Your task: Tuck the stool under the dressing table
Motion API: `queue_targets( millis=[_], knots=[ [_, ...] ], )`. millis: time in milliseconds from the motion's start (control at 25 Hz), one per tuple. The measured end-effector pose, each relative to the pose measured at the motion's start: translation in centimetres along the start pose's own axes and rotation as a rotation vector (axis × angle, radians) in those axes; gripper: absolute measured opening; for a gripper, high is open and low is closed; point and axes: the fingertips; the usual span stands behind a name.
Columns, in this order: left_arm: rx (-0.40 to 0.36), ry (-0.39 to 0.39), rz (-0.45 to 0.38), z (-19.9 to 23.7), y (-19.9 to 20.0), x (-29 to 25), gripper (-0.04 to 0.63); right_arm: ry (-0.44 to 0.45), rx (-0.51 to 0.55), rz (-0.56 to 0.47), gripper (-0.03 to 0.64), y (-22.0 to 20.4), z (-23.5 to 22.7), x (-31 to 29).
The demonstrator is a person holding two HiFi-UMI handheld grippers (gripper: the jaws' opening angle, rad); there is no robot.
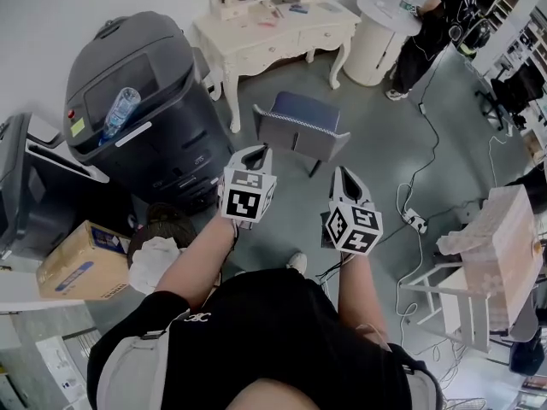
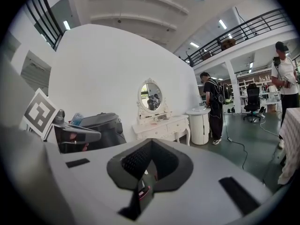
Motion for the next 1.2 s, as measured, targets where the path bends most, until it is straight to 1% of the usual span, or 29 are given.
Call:
queue_targets(
  millis=[120, 320, 480, 600, 720, 880, 1080, 1200],
  knots=[
    [-0.009, 0.018, 0.006, -0.7, 1.0, -1.8, 0.006, 0.016, 0.017, 0.012, 0.009, 0.6, -2.1, -1.4],
    [-0.020, 0.044, 0.046, -3.1, 1.8, -5.0, 0.006, 0.058, 0.059, 0.038, 0.009, 1.6, -5.6, -3.2],
    [-0.018, 0.081, 0.049, -5.4, 2.8, -6.7, 0.006, 0.092, 0.063, 0.065, 0.009, 1.8, -8.9, -4.0],
    [-0.011, 0.108, 0.057, -6.4, 2.8, -7.4, 0.006, 0.117, 0.067, 0.064, 0.009, 2.2, -10.6, -4.2],
    [-0.003, 0.121, 0.071, -6.5, 2.6, -7.8, 0.006, 0.131, 0.067, 0.059, 0.008, 2.5, -11.2, -4.8],
    [0.010, 0.142, 0.080, -6.2, 2.0, -8.0, 0.006, 0.160, 0.084, 0.069, 0.009, 1.9, -10.8, -5.2],
    [0.003, 0.131, 0.089, -6.0, 1.9, -8.9, 0.006, 0.181, 0.094, 0.080, 0.008, 1.7, -10.7, -6.0],
    [-0.003, 0.119, 0.096, -5.3, 1.7, -10.3, 0.006, 0.170, 0.107, 0.104, 0.008, 1.5, -11.0, -7.0]
  ],
)
Point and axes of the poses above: the fingertips, and each gripper's own axes: x backward along the fingers, z to its left, y out of its top, and after that the axes turned 8 degrees about y, right-handed
